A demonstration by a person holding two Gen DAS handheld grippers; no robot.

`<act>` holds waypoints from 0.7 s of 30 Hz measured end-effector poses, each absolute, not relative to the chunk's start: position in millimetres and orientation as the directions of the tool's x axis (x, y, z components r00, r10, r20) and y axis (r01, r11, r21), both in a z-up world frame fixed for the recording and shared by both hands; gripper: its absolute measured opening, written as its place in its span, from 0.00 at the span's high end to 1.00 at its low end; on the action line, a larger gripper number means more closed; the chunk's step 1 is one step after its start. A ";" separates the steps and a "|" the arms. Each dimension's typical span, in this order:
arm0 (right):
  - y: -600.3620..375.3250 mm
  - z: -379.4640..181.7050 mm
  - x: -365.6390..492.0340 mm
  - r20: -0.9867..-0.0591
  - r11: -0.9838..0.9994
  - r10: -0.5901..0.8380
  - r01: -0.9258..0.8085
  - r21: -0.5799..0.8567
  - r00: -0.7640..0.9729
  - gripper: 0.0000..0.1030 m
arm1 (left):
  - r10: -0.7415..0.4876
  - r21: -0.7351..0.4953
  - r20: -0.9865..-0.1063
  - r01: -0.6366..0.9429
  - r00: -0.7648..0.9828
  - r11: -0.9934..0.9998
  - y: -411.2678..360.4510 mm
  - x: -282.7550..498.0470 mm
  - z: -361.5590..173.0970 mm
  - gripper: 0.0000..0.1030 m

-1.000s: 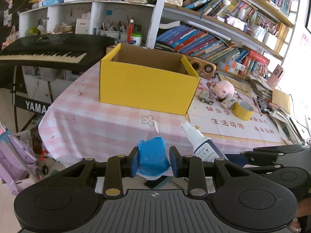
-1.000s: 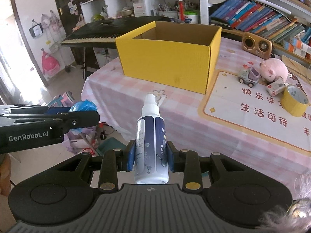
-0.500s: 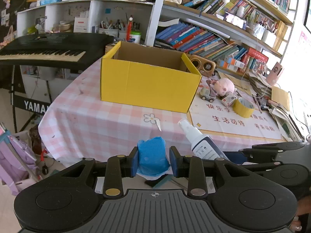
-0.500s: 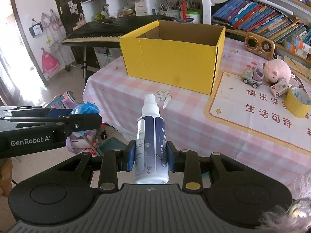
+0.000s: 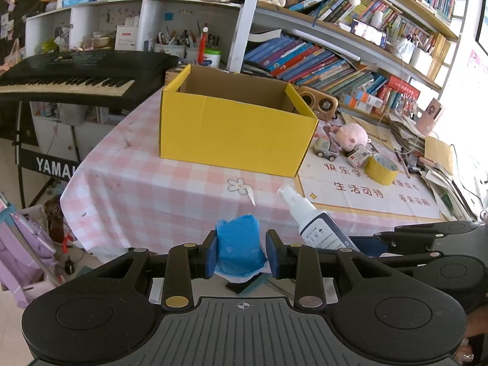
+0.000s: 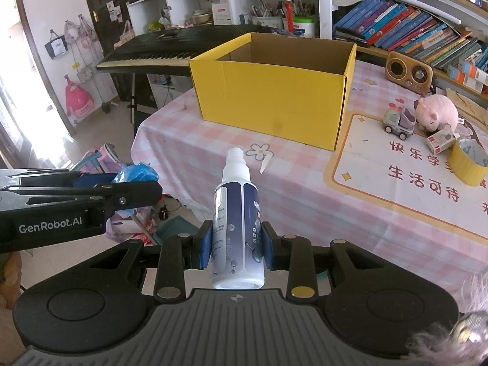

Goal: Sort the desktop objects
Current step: 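Lift the blue block and spray bottle and carry both toward the yellow box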

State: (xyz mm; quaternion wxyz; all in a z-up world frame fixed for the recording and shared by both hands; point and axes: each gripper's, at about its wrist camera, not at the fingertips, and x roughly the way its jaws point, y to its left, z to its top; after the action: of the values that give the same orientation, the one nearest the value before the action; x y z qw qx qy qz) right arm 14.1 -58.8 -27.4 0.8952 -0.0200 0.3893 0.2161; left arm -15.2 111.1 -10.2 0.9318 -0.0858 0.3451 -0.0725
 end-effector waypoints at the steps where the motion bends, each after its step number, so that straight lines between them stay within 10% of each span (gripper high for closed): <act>1: -58.6 -27.2 13.8 -0.706 0.906 0.371 -0.403 0.132 0.603 0.71 | -0.194 -0.210 -0.630 0.076 0.752 0.975 111.0 -15.3 -10.0 0.70; 21: -45.4 -21.1 23.7 -0.703 0.899 0.378 -0.420 0.123 0.602 0.71 | -0.198 -0.217 -0.622 0.076 0.757 0.973 118.7 -7.7 -6.3 0.70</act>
State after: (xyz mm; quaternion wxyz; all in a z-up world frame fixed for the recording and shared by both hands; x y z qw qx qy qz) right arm 23.7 -45.4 -21.1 0.8947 -0.0273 0.3861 0.2229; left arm -7.7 118.7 -6.3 0.9331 -0.0896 0.3406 -0.0732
